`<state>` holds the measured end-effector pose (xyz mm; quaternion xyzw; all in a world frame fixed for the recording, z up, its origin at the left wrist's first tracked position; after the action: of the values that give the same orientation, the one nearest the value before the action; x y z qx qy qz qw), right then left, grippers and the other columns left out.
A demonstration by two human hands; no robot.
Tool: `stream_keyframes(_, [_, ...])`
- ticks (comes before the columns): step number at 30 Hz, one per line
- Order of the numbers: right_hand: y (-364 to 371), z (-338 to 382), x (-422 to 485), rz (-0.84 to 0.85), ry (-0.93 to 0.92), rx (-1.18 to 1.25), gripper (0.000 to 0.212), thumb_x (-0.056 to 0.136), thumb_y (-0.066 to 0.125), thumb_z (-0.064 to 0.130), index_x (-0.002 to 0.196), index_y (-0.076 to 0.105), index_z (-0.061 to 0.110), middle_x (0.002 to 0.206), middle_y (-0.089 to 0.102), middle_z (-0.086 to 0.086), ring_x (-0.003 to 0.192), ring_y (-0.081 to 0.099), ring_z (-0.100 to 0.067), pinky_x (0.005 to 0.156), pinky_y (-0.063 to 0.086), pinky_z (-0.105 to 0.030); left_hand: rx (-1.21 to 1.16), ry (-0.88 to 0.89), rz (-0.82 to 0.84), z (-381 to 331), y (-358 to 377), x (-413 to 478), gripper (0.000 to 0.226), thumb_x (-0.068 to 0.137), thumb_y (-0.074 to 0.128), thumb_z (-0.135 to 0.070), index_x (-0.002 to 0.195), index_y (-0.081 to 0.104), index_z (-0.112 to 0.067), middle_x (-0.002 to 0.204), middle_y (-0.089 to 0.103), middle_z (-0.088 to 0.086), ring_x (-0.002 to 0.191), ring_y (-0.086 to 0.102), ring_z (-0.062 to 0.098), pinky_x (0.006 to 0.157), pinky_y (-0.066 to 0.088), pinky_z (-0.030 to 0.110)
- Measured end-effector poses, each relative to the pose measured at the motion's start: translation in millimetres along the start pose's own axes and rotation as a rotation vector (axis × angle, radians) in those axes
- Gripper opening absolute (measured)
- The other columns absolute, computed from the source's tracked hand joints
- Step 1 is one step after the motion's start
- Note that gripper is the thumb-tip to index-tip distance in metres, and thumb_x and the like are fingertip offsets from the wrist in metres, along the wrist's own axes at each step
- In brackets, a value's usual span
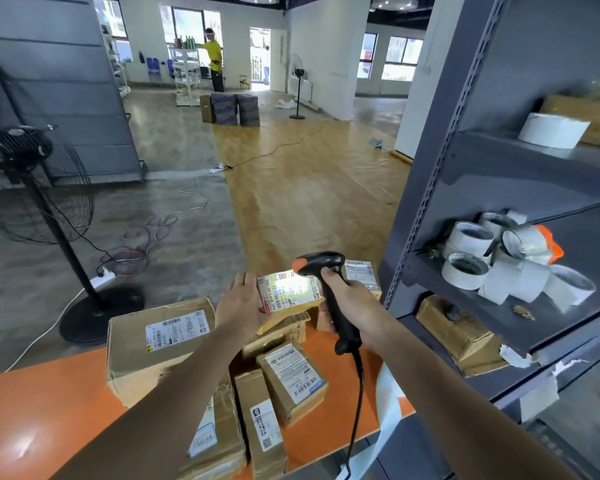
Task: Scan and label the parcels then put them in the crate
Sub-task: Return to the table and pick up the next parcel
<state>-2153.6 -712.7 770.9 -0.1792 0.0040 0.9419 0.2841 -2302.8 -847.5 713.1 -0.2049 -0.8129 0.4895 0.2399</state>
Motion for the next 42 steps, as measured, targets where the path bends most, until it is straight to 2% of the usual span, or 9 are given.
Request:
stream_keyframes(8, [-17, -7, 4, -0.007, 0.052, 0.019, 0.044, 0.095, 0.056, 0.049, 0.099, 0.061, 0.005, 0.067, 0.061, -0.01, 0.05, 0.055, -0.022, 0.049, 0.048, -0.028, 0.009, 0.003, 0.056, -10, 10, -6, 0.07, 0.074, 0.08, -0.035, 0.13, 0.041, -0.017, 0.124, 0.048, 0.001, 0.115, 0.048, 0.019, 0.093, 0.044, 0.033])
stream_keyframes(16, [-45, -40, 29, -0.153, 0.015, -0.047, 0.039, 0.097, 0.054, 0.041, 0.076, 0.053, 0.009, 0.068, 0.057, -0.01, 0.051, 0.055, -0.023, 0.05, 0.045, -0.029, 0.004, 0.076, 0.267, -27, 29, -8, 0.084, 0.075, 0.078, -0.032, 0.144, 0.031, -0.022, 0.135, 0.043, 0.001, 0.125, 0.047, 0.022, 0.092, 0.043, 0.039])
stream_keyframes(21, [-62, -77, 44, -0.201, 0.082, -0.127, 0.036, 0.094, 0.056, 0.041, 0.075, 0.053, 0.012, 0.062, 0.051, -0.005, 0.054, 0.054, -0.023, 0.054, 0.046, -0.03, 0.015, 0.144, 0.42, -22, 50, -8, 0.088, 0.074, 0.079, -0.022, 0.145, 0.028, -0.021, 0.123, 0.046, 0.006, 0.102, 0.054, 0.021, 0.077, 0.048, 0.032])
stream_keyframes(24, [-68, -99, 55, -0.229, 0.125, -0.243, 0.042, 0.094, 0.052, 0.05, 0.073, 0.053, 0.013, 0.067, 0.056, -0.009, 0.063, 0.057, -0.027, 0.061, 0.045, -0.035, 0.012, 0.11, 0.484, -14, 58, -5, 0.096, 0.074, 0.078, -0.017, 0.151, 0.021, -0.021, 0.137, 0.041, 0.009, 0.107, 0.055, 0.023, 0.076, 0.048, 0.03])
stream_keyframes(27, [-70, -110, 61, -0.243, 0.147, -0.283, 0.04, 0.097, 0.05, 0.049, 0.075, 0.051, 0.015, 0.065, 0.059, -0.007, 0.056, 0.056, -0.025, 0.057, 0.044, -0.032, -0.02, 0.085, 0.557, -8, 62, 1, 0.098, 0.077, 0.078, -0.014, 0.152, 0.017, -0.026, 0.142, 0.042, 0.011, 0.105, 0.057, 0.021, 0.074, 0.048, 0.028])
stream_keyframes(32, [-79, -117, 80, -0.249, 0.175, -0.239, 0.039, 0.096, 0.052, 0.046, 0.078, 0.054, 0.012, 0.064, 0.056, -0.009, 0.061, 0.059, -0.028, 0.056, 0.047, -0.034, -0.044, -0.004, 0.651, 1, 60, 14, 0.094, 0.079, 0.076, -0.006, 0.153, 0.019, -0.021, 0.137, 0.047, 0.006, 0.111, 0.058, 0.024, 0.084, 0.057, 0.042])
stream_keyframes(36, [-83, -135, 87, -0.208, 0.271, -0.231, 0.039, 0.097, 0.056, 0.041, 0.08, 0.052, 0.006, 0.062, 0.054, -0.008, 0.045, 0.057, -0.017, 0.04, 0.04, -0.018, -0.014, -0.019, 0.745, 10, 61, 18, 0.093, 0.08, 0.071, 0.001, 0.151, 0.019, -0.028, 0.128, 0.052, 0.002, 0.102, 0.06, 0.021, 0.083, 0.055, 0.042])
stream_keyframes(39, [-76, -154, 97, -0.136, 0.329, -0.258, 0.043, 0.094, 0.059, 0.046, 0.08, 0.053, 0.006, 0.068, 0.055, -0.011, 0.051, 0.059, -0.023, 0.049, 0.052, -0.031, 0.042, 0.01, 0.729, 15, 68, 19, 0.1, 0.081, 0.066, 0.003, 0.152, 0.01, -0.038, 0.138, 0.049, 0.002, 0.1, 0.063, 0.021, 0.082, 0.057, 0.043])
stream_keyframes(42, [-68, -175, 103, -0.097, 0.394, -0.284, 0.04, 0.096, 0.058, 0.044, 0.093, 0.055, 0.004, 0.071, 0.057, -0.012, 0.06, 0.059, -0.029, 0.055, 0.054, -0.036, 0.136, 0.098, 0.619, 8, 79, 14, 0.105, 0.079, 0.058, 0.015, 0.153, 0.006, -0.039, 0.158, 0.026, 0.003, 0.122, 0.054, 0.023, 0.072, 0.057, 0.033])
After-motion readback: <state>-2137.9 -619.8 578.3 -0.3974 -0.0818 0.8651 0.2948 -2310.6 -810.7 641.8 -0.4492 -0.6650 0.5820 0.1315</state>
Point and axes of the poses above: each hand's wrist, its own x-axis towards the middle knuckle, its own y-axis out of the palm, z = x × y, the point moved 3 cm from there along x, towards the middle knuckle
